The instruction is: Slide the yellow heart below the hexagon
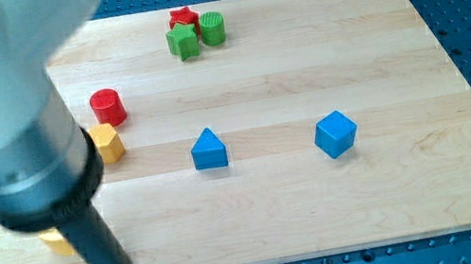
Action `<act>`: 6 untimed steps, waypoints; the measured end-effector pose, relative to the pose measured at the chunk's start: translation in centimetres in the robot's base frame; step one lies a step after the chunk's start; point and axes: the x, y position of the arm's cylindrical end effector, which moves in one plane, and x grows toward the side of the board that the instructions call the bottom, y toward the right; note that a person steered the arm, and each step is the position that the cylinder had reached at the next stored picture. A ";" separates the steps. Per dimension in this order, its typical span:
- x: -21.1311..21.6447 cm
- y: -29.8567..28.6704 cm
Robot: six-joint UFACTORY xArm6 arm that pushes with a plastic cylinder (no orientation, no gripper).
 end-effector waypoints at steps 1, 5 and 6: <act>-0.4 -5.9; -6.2 -7.0; -6.4 -3.0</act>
